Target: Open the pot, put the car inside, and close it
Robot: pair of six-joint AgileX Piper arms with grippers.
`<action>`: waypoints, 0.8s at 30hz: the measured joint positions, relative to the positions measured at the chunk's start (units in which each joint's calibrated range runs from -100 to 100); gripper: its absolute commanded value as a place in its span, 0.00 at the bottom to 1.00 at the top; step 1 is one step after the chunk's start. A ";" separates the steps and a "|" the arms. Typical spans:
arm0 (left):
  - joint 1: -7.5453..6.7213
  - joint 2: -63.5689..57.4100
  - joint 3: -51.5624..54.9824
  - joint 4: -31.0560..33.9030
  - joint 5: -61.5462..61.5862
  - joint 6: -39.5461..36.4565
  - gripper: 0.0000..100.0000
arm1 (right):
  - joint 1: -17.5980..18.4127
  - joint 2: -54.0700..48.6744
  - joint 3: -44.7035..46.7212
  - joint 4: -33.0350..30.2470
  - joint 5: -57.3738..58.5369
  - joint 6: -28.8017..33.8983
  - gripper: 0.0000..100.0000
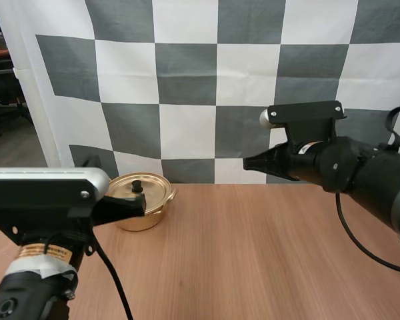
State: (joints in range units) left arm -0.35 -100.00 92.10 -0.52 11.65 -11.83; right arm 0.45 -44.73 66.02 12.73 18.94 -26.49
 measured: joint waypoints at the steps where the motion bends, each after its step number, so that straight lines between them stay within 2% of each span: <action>1: 0.00 0.00 2.11 -0.12 2.89 0.00 0.00 | 0.00 -1.27 1.70 0.28 -2.60 0.13 0.00; 6: 0.00 0.00 7.76 -0.34 15.42 0.00 0.00 | 0.00 -8.32 11.45 0.51 -15.08 0.13 0.00; 9: 0.00 0.00 7.90 -0.48 18.10 0.00 0.00 | 0.00 -13.15 16.75 0.51 -19.47 0.13 0.00; 19: 0.00 0.00 7.90 -0.48 15.95 0.00 0.00 | 0.00 -27.92 30.68 0.51 -19.86 -0.01 0.00; 24: 0.00 0.00 7.90 -0.48 15.95 0.00 0.00 | 0.00 -35.91 33.98 0.61 -18.94 -0.01 0.00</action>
State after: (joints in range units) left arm -0.35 -100.00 100.00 -1.00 27.60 -11.83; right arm 0.45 -80.64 100.00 13.34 0.00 -26.50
